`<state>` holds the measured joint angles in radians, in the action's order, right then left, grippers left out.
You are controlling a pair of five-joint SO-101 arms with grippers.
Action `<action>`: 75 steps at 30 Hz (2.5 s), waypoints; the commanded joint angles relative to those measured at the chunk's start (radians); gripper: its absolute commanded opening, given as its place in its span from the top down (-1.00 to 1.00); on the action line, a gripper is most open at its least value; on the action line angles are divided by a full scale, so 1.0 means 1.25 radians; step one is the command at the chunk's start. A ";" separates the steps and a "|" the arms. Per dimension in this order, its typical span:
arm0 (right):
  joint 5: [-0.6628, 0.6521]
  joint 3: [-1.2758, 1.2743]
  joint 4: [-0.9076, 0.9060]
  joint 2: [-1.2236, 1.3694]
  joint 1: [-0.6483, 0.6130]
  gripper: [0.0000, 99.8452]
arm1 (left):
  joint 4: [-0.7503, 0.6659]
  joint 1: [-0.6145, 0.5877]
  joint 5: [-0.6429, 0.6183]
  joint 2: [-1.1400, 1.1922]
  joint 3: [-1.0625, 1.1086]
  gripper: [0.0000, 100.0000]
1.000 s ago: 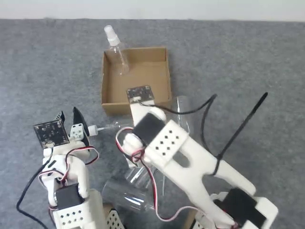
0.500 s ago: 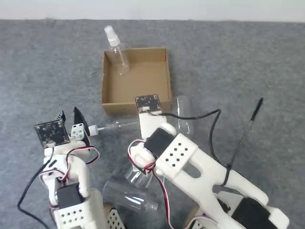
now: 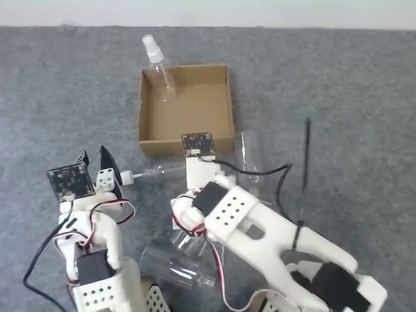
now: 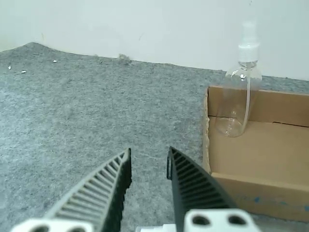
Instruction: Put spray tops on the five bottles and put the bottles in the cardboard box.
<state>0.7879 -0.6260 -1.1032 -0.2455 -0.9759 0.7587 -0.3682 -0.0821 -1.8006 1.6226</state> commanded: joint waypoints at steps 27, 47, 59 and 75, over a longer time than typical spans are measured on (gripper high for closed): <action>-0.036 0.017 0.030 0.039 0.109 0.74 | -0.027 -0.004 0.006 -0.018 -0.007 0.76; -0.345 0.012 -0.145 -0.257 0.134 0.74 | -0.027 -0.004 0.006 -0.018 -0.007 0.76; -0.667 0.012 -0.214 -0.263 0.197 0.74 | -0.027 -0.004 0.006 -0.018 -0.007 0.76; -1.003 0.011 -0.223 -0.253 0.485 0.74 | -0.027 -0.004 0.007 -0.018 -0.007 0.76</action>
<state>-0.3997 -0.6260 -1.3763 -0.5217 -0.4434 0.7587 -0.3682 -0.0821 -1.8006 1.6226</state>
